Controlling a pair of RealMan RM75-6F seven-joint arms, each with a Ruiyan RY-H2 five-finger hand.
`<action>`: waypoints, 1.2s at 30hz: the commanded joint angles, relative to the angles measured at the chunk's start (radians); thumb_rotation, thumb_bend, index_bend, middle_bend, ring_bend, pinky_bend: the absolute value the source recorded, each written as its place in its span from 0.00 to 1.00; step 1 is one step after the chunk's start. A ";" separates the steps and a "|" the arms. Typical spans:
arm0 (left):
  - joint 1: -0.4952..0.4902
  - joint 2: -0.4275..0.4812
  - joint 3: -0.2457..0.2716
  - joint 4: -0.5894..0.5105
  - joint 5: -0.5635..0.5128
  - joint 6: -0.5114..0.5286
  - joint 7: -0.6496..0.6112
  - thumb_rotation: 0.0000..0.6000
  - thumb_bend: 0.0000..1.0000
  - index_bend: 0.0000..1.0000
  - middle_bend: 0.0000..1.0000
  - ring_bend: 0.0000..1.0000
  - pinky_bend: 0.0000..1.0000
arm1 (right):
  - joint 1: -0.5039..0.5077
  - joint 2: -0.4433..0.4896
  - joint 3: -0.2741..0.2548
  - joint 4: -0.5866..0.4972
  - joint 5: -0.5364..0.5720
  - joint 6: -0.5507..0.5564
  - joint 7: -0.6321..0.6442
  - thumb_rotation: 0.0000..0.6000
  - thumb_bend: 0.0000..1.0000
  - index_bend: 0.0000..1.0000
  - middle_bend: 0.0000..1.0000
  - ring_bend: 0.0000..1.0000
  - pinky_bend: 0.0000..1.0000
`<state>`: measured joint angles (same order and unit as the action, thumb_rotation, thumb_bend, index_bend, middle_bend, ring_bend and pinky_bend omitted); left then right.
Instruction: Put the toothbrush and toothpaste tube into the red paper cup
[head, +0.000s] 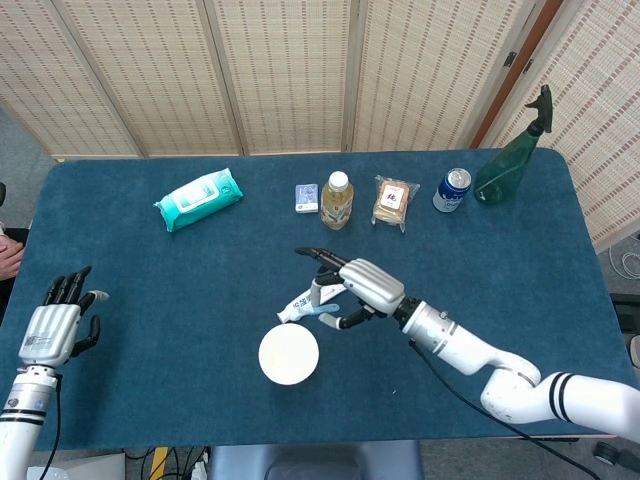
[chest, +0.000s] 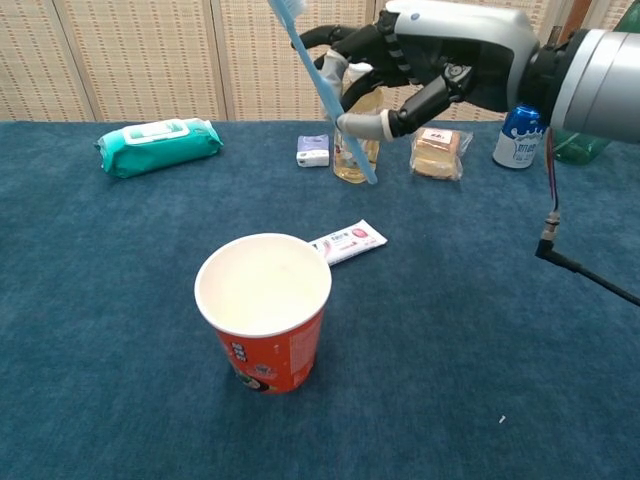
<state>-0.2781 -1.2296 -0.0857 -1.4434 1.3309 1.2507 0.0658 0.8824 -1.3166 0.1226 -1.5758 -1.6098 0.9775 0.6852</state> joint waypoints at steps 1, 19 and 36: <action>0.002 0.000 0.001 0.001 -0.001 0.001 -0.002 1.00 0.60 0.31 0.00 0.00 0.00 | 0.010 -0.013 -0.003 -0.006 -0.015 0.002 0.018 1.00 0.31 0.62 0.04 0.00 0.25; 0.022 0.004 0.007 0.016 -0.002 0.012 -0.015 1.00 0.60 0.32 0.00 0.00 0.00 | 0.053 -0.151 -0.031 0.069 -0.051 0.015 0.137 1.00 0.31 0.62 0.04 0.00 0.25; 0.025 0.002 0.008 0.020 -0.002 0.007 -0.011 1.00 0.60 0.33 0.00 0.00 0.00 | 0.046 -0.262 -0.077 0.195 -0.054 0.036 0.221 1.00 0.31 0.62 0.04 0.00 0.24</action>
<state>-0.2528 -1.2278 -0.0776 -1.4234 1.3291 1.2580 0.0552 0.9280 -1.5743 0.0478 -1.3852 -1.6637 1.0132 0.9028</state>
